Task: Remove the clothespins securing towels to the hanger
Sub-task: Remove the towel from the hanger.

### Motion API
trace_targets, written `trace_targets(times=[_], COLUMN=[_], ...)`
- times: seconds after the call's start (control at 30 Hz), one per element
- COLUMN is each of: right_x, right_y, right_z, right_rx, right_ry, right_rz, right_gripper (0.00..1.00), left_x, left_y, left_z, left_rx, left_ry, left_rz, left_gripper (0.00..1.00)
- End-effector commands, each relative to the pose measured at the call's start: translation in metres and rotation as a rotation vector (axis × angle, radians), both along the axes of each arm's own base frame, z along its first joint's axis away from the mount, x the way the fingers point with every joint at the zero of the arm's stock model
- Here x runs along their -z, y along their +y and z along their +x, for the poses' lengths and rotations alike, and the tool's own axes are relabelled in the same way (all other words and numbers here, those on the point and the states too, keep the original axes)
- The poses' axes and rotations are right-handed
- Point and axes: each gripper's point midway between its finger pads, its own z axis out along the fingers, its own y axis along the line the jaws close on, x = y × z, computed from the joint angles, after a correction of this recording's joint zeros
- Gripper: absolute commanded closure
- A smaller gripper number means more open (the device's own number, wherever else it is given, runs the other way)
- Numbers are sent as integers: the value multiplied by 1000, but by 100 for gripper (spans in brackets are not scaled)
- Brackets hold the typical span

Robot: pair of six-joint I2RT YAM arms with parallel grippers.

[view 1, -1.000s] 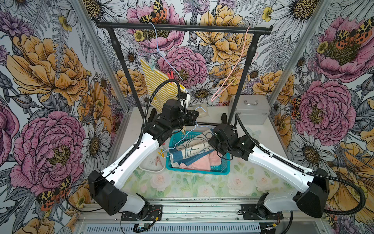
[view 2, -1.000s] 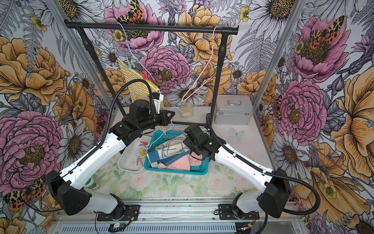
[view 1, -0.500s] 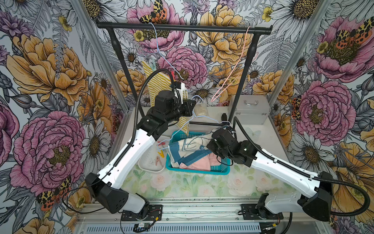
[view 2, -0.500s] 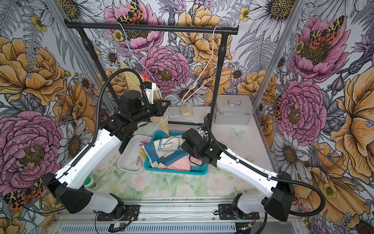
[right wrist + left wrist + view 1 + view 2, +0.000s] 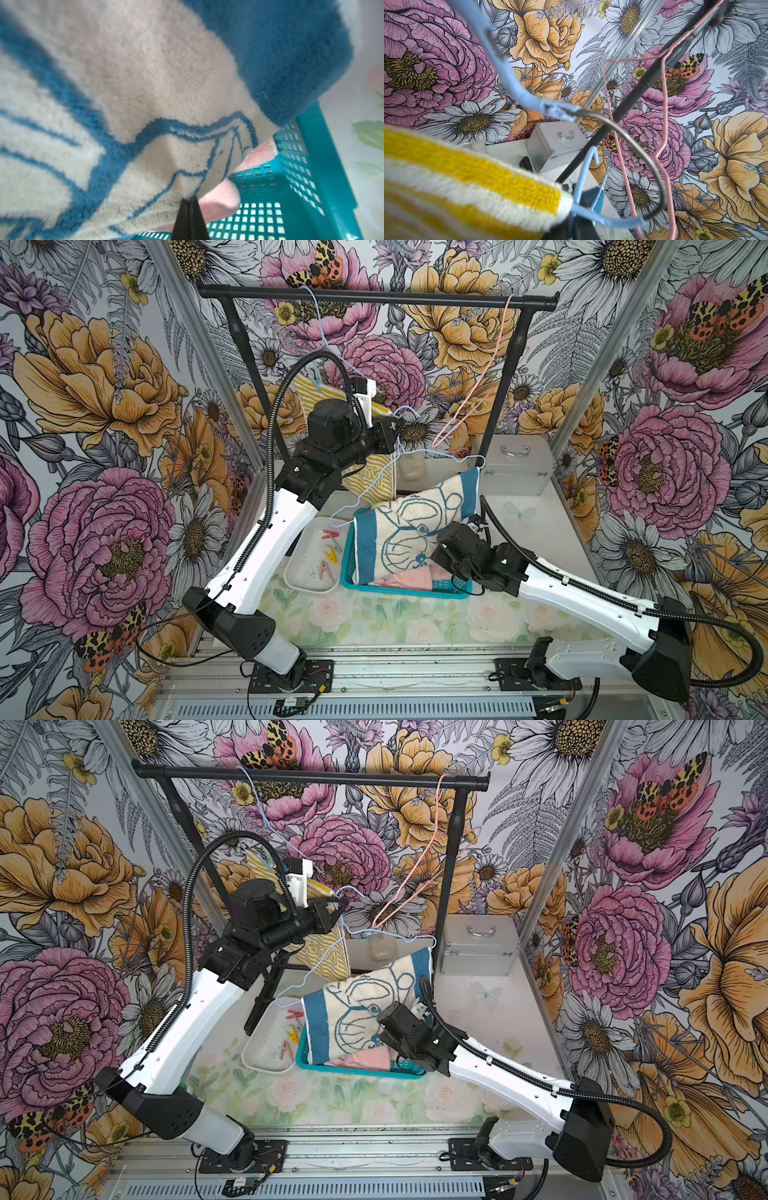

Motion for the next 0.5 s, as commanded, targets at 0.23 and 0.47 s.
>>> trace_targets(times=[0.23, 0.47], right_x=[42, 67], right_y=[-11, -5], right_z=[-7, -9], right_rx=[-13, -79], right_ry=[85, 152], right_rz=[-144, -207], right_gripper=[100, 100], left_x=[-61, -82], left_y=[20, 39], left_z=[3, 5], left_rx=[-2, -34], left_ry=[-126, -158], left_rz=[-110, -145], left_gripper=[100, 100])
